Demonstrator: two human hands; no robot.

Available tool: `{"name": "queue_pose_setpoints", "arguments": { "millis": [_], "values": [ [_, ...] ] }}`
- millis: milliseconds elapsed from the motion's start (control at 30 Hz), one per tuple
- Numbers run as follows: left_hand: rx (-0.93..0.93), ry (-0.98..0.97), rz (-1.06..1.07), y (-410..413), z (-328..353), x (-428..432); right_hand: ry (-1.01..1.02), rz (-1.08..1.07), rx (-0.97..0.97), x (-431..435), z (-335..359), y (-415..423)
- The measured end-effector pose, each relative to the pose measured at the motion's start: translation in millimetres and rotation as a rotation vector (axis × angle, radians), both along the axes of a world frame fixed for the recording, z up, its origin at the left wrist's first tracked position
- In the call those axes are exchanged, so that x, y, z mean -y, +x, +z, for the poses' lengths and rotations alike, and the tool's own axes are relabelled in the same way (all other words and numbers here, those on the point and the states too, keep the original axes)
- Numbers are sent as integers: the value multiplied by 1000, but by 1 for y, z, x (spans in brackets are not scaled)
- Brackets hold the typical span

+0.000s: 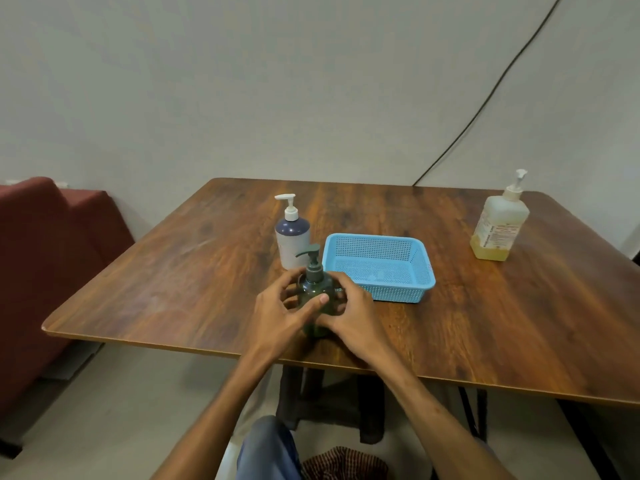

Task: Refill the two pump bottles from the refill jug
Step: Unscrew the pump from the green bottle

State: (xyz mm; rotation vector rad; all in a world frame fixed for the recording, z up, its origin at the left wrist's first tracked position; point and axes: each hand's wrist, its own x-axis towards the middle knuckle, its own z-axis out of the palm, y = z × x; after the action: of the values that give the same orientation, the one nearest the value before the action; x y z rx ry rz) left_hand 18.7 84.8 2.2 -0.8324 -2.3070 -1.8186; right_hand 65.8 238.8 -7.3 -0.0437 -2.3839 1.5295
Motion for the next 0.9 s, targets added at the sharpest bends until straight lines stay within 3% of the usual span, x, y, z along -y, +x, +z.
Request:
{"name": "queue_pose_setpoints", "arguments": {
  "millis": [333,633,700,900],
  "values": [
    [124,126,-230,-8,18,-9,11,-53,-19,0,-11,2],
    [123,314,86,-3,17,-29,23,-113,-37,-1,-12,3],
    [94,275,94,-1,18,-36,22,-131,-51,-1,-13,3],
    [91,167,-239,1,14,-31,2,-132,-63,-6,-14,3]
  ]
}}
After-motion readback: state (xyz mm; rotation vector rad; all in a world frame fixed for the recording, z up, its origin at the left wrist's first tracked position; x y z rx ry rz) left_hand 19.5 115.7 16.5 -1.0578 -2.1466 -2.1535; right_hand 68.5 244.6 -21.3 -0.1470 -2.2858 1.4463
